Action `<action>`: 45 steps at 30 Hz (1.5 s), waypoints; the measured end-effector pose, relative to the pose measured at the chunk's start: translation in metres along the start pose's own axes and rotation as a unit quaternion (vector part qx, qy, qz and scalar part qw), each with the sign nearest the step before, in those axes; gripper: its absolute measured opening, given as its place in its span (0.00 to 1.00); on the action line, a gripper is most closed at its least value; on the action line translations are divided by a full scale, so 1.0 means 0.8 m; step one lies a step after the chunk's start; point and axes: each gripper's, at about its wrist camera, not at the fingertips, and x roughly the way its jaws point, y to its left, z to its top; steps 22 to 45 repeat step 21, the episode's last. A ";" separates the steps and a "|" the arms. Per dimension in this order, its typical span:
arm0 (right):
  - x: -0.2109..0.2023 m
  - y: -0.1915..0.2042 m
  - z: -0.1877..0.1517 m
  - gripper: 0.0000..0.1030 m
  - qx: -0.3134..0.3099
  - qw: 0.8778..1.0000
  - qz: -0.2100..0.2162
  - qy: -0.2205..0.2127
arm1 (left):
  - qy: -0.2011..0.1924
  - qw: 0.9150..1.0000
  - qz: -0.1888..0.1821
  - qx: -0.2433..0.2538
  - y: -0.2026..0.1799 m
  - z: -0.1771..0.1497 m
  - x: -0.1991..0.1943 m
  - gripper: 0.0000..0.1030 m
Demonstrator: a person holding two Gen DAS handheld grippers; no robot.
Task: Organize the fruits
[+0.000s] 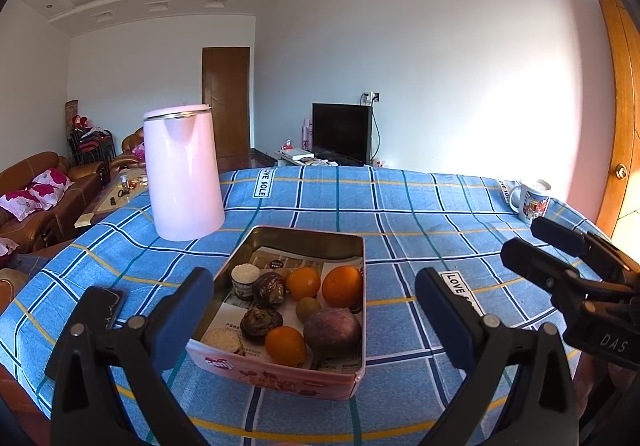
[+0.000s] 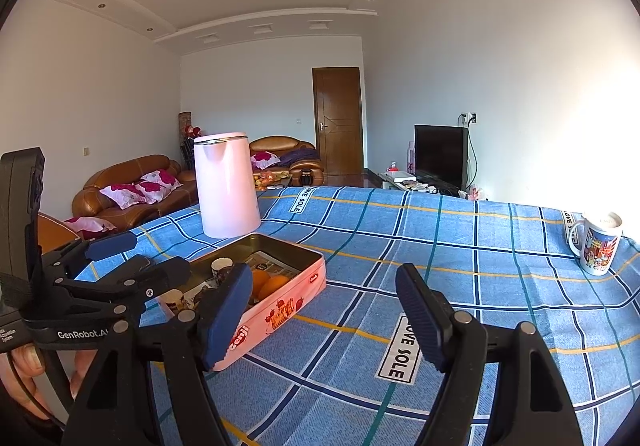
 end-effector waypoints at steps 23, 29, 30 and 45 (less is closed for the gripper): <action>0.000 -0.012 -0.004 0.73 -0.001 1.000 -0.010 0.010 | 0.006 1.000 0.015 -0.005 0.005 -0.004 0.009 1.00; 0.000 -0.012 -0.004 0.73 -0.001 1.000 -0.010 0.010 | 0.006 1.000 0.015 -0.005 0.005 -0.004 0.009 1.00; 0.000 -0.012 -0.004 0.73 -0.001 1.000 -0.010 0.010 | 0.006 1.000 0.015 -0.005 0.005 -0.004 0.009 1.00; 0.000 -0.012 -0.004 0.73 -0.001 1.000 -0.010 0.010 | 0.006 1.000 0.015 -0.005 0.005 -0.004 0.009 1.00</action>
